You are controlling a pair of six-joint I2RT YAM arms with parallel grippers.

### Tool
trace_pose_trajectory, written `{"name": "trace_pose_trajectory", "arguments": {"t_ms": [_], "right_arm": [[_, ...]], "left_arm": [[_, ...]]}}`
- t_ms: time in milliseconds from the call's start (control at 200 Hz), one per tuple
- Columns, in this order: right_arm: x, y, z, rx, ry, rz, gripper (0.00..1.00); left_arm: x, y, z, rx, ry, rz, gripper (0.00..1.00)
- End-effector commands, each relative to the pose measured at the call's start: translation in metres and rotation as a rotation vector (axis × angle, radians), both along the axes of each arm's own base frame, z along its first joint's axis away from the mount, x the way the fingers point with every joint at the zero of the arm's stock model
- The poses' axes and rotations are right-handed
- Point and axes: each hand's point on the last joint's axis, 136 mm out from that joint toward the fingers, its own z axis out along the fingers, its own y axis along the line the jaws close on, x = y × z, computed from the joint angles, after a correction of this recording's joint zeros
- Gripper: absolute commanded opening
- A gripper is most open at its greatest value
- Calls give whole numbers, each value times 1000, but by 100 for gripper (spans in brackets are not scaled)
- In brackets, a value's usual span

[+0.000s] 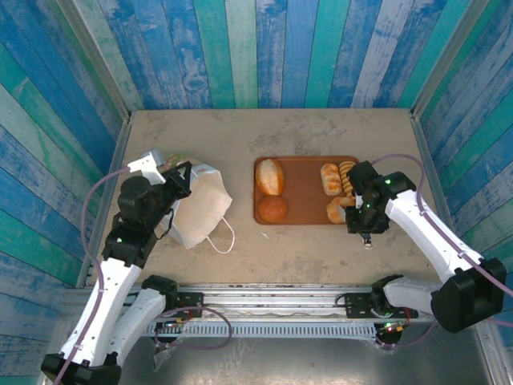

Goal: Take the fake bread out of the paper bag

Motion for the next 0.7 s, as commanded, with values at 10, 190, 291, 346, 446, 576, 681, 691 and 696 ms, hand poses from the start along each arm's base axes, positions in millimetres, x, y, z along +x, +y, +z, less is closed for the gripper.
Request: {"name": "trace_pose_trajectory", "arguments": {"t_ms": [10,190,291,346,446,576,681,691,696], "right_arm": [[12,10,23,77,-107,13,50],[31,3,61,67,-294,-12,51],[36,-6,72,42,-365,-37,51],[37,-8,77,34,-389,-38,51],[40,-6,87,55,-431,-19,51],[45,10,100,146,-501,37,52],[48,26,109,239,-556,79,50],[49,28,110,251,-562,86,49],[49,29,110,256,-564,88,49]], "left_arm": [[-2,3,5,7,-22,15,0],[-1,3,7,8,-24,14,0],[-2,2,8,7,-23,10,0],[-2,2,8,6,-22,8,0],[-2,2,9,3,-24,10,0],[-1,1,12,0,-27,3,0],[0,0,13,0,-20,-1,0],[0,0,13,0,-20,-2,0],[0,0,12,1,-19,-2,0]]}}
